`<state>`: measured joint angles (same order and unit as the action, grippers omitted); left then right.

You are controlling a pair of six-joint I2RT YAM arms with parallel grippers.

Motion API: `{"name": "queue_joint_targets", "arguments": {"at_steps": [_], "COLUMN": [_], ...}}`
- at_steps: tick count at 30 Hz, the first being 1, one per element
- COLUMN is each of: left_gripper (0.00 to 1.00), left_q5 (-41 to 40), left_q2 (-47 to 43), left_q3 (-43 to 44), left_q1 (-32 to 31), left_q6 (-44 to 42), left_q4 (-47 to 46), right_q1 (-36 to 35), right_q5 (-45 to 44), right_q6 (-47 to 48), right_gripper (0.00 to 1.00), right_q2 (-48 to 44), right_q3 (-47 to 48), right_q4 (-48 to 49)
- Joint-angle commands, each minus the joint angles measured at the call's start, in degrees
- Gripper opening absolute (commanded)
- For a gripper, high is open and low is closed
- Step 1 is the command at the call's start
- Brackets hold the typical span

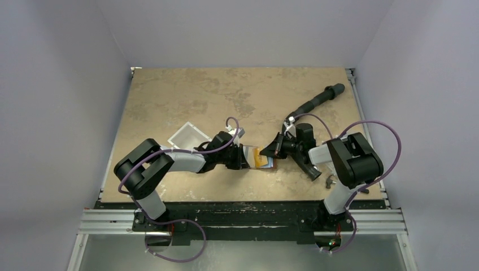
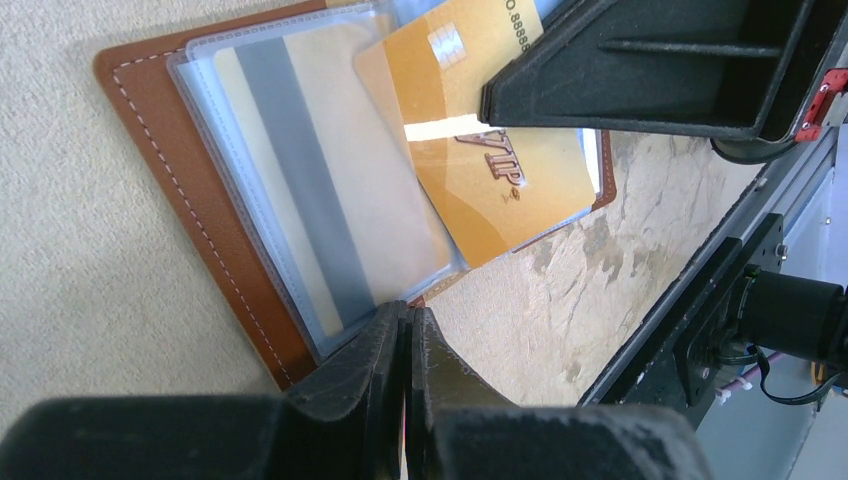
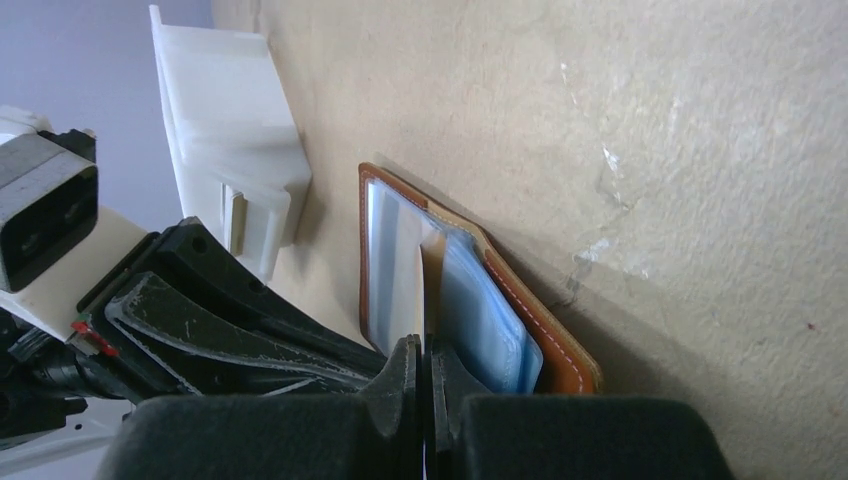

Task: Put the credit cards into the card holder
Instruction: Insert the credit card into the card holder.

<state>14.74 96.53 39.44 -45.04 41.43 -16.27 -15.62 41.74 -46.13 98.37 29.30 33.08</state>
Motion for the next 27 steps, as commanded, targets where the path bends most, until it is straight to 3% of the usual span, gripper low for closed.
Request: {"name": "queue_joint_targets", "arguments": {"at_steps": [1, 12, 22, 27], "left_gripper": [0.02, 0.02, 0.02, 0.06], "left_q5": [0.4, 0.7, 1.1, 1.7], "left_q2": [-0.4, -0.8, -0.8, -2.4], "left_q3": [-1.1, -1.4, -0.5, 1.2], "left_q1": [-0.1, -0.1, -0.1, -0.1], "left_q6": [0.3, 0.7, 0.4, -0.6], "left_q4": [-1.4, -2.0, -1.3, 0.9], "right_q1": [0.2, 0.2, 0.1, 0.1], "right_q5": [-0.4, -1.1, 0.3, 0.1], "right_q6": [0.4, -5.8, -13.4, -12.5], "right_gripper": [0.0, 0.0, 0.0, 0.0], "right_q2": [1.3, 4.8, 8.8, 9.6], "right_q3": [1.5, -3.3, -5.7, -5.6], "right_q4": [5.6, 22.9, 33.2, 33.0]}}
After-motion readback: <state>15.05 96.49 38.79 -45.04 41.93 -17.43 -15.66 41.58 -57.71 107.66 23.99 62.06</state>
